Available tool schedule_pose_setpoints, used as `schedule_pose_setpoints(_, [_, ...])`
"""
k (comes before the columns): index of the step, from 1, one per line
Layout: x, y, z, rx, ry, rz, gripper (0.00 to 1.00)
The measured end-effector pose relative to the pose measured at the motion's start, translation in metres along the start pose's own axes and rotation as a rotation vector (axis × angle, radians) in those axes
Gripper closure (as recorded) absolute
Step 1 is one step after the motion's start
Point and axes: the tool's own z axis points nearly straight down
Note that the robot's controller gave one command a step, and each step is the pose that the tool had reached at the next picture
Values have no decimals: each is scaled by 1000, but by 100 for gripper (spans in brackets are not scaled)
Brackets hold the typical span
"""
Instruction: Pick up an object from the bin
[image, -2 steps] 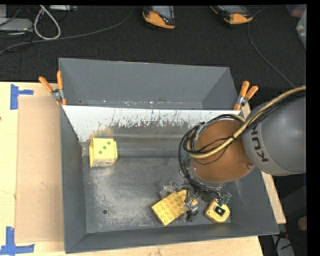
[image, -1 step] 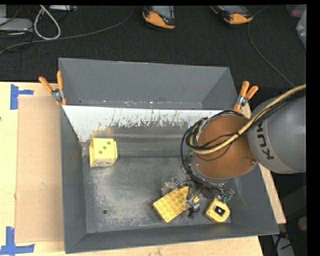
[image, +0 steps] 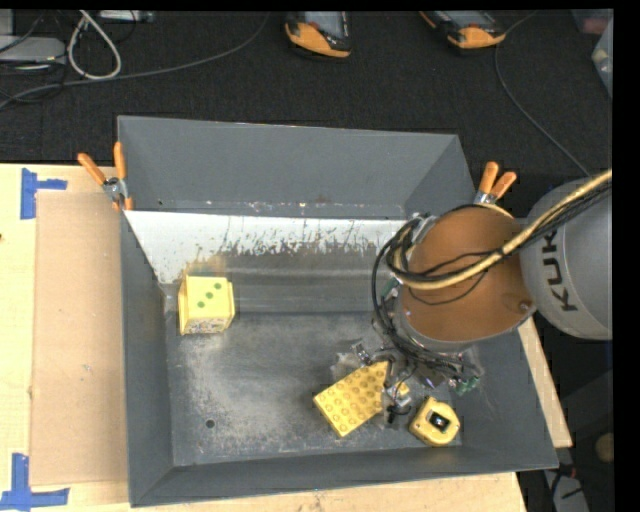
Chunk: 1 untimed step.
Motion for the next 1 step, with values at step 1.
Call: schedule_pose_setpoints(1, [0, 1, -24, -2, 2, 4, 100])
